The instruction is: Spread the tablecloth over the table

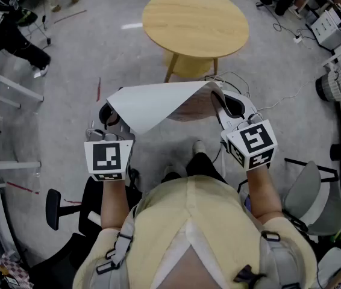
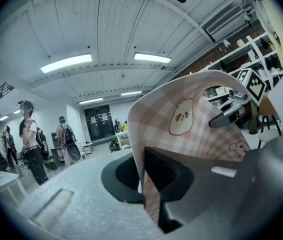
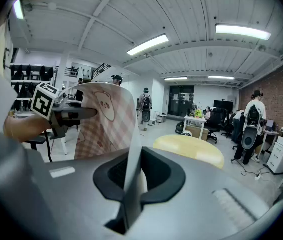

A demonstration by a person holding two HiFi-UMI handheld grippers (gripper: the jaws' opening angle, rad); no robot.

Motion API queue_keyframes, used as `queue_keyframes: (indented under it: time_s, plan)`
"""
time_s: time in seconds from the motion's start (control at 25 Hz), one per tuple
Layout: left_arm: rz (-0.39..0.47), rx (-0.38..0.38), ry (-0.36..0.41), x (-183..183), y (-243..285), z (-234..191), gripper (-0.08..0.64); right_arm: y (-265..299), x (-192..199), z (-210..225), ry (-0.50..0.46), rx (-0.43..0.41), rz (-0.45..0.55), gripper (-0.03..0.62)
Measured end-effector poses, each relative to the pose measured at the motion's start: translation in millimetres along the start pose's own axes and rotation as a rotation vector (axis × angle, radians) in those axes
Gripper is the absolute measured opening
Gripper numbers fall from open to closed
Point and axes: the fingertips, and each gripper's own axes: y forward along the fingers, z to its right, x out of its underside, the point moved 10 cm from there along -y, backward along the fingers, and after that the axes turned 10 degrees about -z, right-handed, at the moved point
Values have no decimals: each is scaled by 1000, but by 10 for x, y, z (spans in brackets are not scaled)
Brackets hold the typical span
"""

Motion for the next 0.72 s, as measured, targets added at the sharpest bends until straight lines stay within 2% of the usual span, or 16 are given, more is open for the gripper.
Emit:
queue_keyframes:
  time_s: [0.24, 0.72]
  plan:
    - [-22, -7, -2, 90, -20, -56, 6, 88, 22, -53, 16, -27, 3, 9]
    - [-88, -55, 3, 89, 115, -261, 6, 351, -110, -20, -91, -119, -14, 9]
